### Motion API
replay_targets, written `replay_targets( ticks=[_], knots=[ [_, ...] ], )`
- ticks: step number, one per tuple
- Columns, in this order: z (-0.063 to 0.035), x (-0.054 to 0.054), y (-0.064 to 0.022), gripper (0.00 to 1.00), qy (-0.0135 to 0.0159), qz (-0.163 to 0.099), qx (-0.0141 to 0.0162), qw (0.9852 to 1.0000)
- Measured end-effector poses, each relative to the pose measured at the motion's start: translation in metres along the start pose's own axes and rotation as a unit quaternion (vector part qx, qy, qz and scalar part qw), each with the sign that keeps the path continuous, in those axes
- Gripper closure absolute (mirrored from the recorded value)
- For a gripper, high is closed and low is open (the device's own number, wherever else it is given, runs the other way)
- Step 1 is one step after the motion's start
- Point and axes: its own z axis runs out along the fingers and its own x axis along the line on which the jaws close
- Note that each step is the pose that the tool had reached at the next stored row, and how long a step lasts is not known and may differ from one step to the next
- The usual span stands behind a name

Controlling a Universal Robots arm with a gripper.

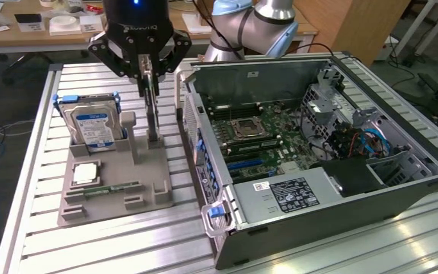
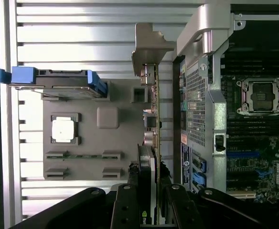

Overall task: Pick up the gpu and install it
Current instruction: 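Pick up the gpu and move the gpu toward the slot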

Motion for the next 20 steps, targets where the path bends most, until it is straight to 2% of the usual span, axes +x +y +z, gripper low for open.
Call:
replay_targets(
  ticks=[9,20],
  knots=[
    [-0.011,0.0,0.0007,0.73,0.0,0.0,0.0,1.0],
    [-0.0118,-0.002,0.0008,0.73,0.0001,0.0,0.0,1.0]
  ],
)
